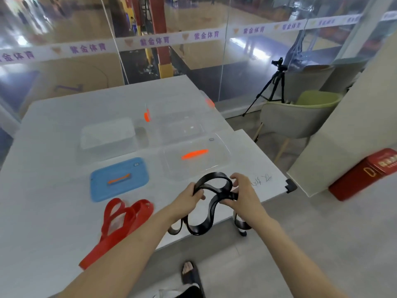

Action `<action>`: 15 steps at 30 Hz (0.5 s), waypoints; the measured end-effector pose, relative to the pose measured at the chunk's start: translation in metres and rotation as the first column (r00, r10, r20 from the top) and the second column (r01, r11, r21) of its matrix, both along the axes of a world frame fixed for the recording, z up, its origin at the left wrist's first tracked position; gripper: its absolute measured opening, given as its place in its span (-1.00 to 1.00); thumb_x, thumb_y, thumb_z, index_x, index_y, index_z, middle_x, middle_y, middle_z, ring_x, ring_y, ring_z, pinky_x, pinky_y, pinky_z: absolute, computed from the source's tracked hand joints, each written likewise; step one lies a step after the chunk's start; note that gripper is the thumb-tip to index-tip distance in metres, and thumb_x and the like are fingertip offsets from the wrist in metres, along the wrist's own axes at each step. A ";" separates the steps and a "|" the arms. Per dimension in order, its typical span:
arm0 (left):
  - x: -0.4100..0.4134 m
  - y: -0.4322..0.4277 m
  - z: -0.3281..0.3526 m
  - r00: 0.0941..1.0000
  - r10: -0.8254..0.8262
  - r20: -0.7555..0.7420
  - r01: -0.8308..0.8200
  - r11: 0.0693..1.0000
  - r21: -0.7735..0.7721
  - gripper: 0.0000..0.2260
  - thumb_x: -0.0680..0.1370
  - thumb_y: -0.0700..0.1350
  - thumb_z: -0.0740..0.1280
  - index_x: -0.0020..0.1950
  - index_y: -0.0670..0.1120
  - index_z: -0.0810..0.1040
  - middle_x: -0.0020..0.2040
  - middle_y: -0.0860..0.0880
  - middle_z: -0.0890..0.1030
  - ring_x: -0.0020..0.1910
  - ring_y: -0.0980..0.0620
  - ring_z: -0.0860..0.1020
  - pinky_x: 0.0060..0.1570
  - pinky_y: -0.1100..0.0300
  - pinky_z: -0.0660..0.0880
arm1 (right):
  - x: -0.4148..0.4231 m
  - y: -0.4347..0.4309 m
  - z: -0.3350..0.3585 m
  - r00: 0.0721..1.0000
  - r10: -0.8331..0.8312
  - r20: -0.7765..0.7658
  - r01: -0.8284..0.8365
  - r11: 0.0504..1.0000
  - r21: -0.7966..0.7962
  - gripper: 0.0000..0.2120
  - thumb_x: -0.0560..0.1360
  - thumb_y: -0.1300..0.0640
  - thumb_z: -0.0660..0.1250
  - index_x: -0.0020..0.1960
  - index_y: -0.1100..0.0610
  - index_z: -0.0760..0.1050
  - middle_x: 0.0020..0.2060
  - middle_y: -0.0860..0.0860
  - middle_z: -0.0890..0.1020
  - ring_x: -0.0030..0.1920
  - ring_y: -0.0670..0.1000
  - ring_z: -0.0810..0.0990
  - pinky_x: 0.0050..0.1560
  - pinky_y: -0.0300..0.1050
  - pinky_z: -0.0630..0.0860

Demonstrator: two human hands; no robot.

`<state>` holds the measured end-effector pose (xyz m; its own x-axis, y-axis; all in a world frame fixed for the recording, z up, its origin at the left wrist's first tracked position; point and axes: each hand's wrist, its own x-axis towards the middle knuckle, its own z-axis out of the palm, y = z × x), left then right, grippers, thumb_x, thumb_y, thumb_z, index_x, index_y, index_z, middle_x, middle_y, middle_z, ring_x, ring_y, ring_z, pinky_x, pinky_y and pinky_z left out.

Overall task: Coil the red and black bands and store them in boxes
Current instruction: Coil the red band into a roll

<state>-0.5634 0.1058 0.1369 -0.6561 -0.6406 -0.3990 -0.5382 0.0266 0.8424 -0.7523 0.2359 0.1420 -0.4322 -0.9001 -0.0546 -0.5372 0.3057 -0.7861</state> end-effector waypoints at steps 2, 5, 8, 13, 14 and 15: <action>-0.013 -0.006 -0.007 0.999 0.047 0.020 -0.047 0.999 0.002 -0.78 0.72 0.08 0.11 0.23 -0.01 0.41 0.11 0.06 0.65 0.20 0.02 0.54 0.21 0.06 0.42 | -0.013 -0.004 -0.009 0.997 0.056 -0.062 -0.054 0.998 0.040 -0.15 0.41 0.16 0.64 0.48 -0.20 0.21 0.27 -0.07 0.32 -0.10 -0.12 0.65 0.08 -0.13 0.58; -0.032 -0.020 -0.013 0.996 0.052 0.072 -0.051 0.999 -0.016 -0.74 0.72 0.10 0.09 0.19 -0.04 0.43 0.10 0.07 0.65 0.16 0.03 0.54 0.14 0.08 0.40 | -0.034 -0.015 -0.024 0.983 0.144 -0.114 -0.136 0.988 0.079 0.05 0.42 0.16 0.64 0.59 -0.31 0.02 0.53 -0.14 0.16 -0.19 -0.05 0.66 0.04 -0.07 0.64; -0.054 -0.034 -0.019 0.981 -0.086 0.172 0.092 0.995 -0.026 -0.72 0.71 0.11 0.11 0.23 -0.03 0.47 0.12 0.08 0.65 0.18 0.02 0.54 0.21 0.07 0.40 | -0.054 -0.034 -0.037 0.954 0.206 -0.220 -0.183 0.976 0.118 0.16 0.42 0.05 0.64 0.62 -0.38 -0.17 0.66 -0.11 0.01 -0.22 0.05 0.66 -0.05 0.09 0.67; -0.085 -0.060 -0.037 0.842 -0.388 0.376 0.414 0.910 0.011 -0.77 0.66 0.12 0.15 0.14 0.02 0.48 0.09 -0.02 0.65 0.10 -0.07 0.58 0.24 -0.07 0.50 | -0.083 -0.069 -0.047 0.878 0.323 -0.353 -0.238 0.935 0.262 0.18 0.45 0.02 0.59 0.61 -0.38 -0.29 0.70 -0.10 -0.18 -0.22 0.21 0.63 -0.19 0.08 0.60; -0.092 -0.065 -0.040 0.814 -0.419 0.401 0.451 0.892 0.017 -0.76 0.65 0.13 0.14 0.11 0.01 0.48 0.07 -0.05 0.64 0.06 -0.10 0.59 0.21 -0.09 0.50 | -0.090 -0.075 -0.049 0.866 0.355 -0.351 -0.262 0.921 0.287 0.15 0.45 0.04 0.57 0.62 -0.39 -0.24 0.70 -0.10 -0.17 -0.23 0.20 0.62 -0.20 0.06 0.59; -0.098 -0.069 -0.043 0.796 -0.438 0.418 0.473 0.881 0.023 -0.74 0.65 0.14 0.14 0.11 -0.01 0.48 0.07 -0.07 0.64 0.06 -0.12 0.59 0.20 -0.10 0.50 | -0.097 -0.080 -0.051 0.853 0.384 -0.354 -0.278 0.908 0.314 0.09 0.46 0.03 0.56 0.62 -0.39 -0.18 0.69 -0.09 -0.10 -0.22 0.19 0.62 -0.18 0.06 0.59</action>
<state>-0.6610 0.0369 0.0937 -0.6738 -0.3483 -0.6517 -0.7346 0.4105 0.5402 -0.8492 0.1558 0.0905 -0.1424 -0.9737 -0.1778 -0.8906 0.2044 -0.4063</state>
